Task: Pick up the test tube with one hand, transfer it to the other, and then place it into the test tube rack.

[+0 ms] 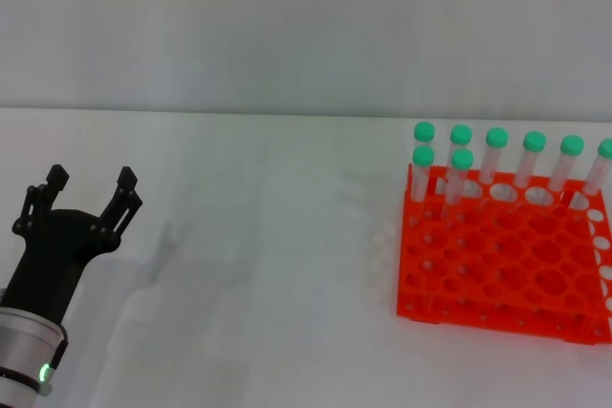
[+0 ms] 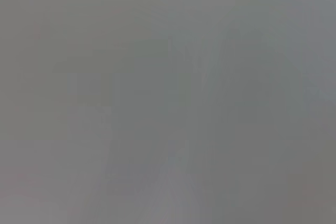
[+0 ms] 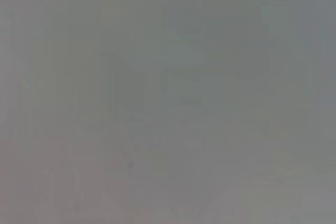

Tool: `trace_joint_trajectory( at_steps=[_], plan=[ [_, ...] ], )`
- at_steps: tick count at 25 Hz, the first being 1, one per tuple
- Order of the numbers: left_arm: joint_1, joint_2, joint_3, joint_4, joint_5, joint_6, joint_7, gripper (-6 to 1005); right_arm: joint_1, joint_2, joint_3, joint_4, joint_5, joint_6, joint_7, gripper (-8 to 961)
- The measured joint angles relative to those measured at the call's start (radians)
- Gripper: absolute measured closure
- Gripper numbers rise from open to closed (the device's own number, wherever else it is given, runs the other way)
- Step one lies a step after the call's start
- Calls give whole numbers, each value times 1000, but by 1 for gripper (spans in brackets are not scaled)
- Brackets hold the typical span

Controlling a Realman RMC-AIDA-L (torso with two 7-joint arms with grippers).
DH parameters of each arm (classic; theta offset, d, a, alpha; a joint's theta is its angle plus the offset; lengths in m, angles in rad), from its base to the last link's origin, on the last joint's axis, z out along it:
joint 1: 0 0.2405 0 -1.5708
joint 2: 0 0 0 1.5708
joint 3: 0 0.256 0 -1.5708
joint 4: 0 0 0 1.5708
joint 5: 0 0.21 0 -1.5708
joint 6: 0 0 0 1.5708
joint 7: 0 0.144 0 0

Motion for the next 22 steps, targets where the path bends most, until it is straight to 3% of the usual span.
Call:
trace_joint_trajectory(
  at_steps=[22],
  plan=[
    [-9,-1,0,0,-22,-21,0,109,13,0,-1,-1,1,5,0,80]
  ],
)
